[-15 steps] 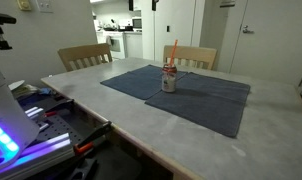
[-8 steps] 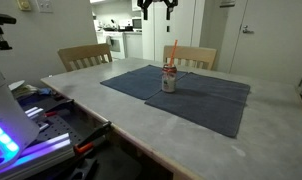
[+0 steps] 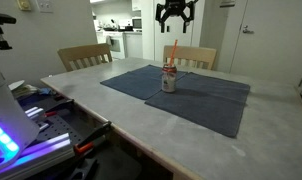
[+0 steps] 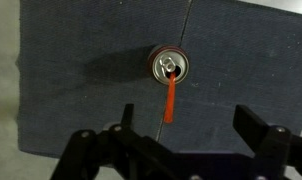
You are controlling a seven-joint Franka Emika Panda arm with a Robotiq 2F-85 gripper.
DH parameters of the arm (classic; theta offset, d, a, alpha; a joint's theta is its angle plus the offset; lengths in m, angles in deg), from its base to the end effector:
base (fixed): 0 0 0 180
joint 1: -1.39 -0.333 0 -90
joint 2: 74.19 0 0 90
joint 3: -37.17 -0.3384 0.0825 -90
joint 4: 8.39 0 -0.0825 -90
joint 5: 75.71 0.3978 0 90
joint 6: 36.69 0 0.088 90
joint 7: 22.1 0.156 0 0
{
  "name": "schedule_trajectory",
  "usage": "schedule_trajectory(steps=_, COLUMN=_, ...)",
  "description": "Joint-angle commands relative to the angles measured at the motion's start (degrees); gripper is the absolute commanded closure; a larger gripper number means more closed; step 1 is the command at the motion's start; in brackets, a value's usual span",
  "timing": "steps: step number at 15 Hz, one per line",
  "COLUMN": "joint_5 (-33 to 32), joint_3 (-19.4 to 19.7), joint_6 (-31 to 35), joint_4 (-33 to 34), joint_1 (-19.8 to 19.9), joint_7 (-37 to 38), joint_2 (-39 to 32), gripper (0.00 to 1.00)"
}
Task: Remove the straw from the can and put it on the table
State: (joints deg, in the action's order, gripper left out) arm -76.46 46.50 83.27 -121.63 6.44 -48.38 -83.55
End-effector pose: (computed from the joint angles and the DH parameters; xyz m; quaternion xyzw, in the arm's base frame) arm 0.5781 -0.1477 0.3501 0.9938 0.1078 -0.0272 0.0100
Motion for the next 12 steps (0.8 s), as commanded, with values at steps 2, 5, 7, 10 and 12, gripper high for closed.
schedule_trajectory(steps=2, joint_5=2.38, joint_3=-1.45, joint_6=-1.63, joint_4=7.19, joint_1=3.67, joint_7=-1.22, joint_2=-7.01, gripper=0.0)
schedule_trajectory(steps=5, joint_5=3.45, joint_3=-2.36, joint_6=-3.07, joint_4=8.59, joint_1=4.64, joint_7=-1.25, joint_2=-9.07, gripper=0.0)
schedule_trajectory(steps=7, joint_5=2.95, joint_3=-2.73, joint_6=-4.41, joint_4=9.08, joint_1=4.62, joint_7=0.7, joint_2=-10.21, gripper=0.0)
schedule_trajectory(steps=10, joint_5=2.88, joint_3=-3.16, joint_6=-6.02, joint_4=8.88, joint_1=4.74, joint_7=1.84, joint_2=-10.3, gripper=0.0)
schedule_trajectory(steps=12, joint_5=3.01, joint_3=-3.18, joint_6=-6.84, joint_4=9.0, joint_1=4.88, joint_7=2.56, joint_2=-10.56, gripper=0.0)
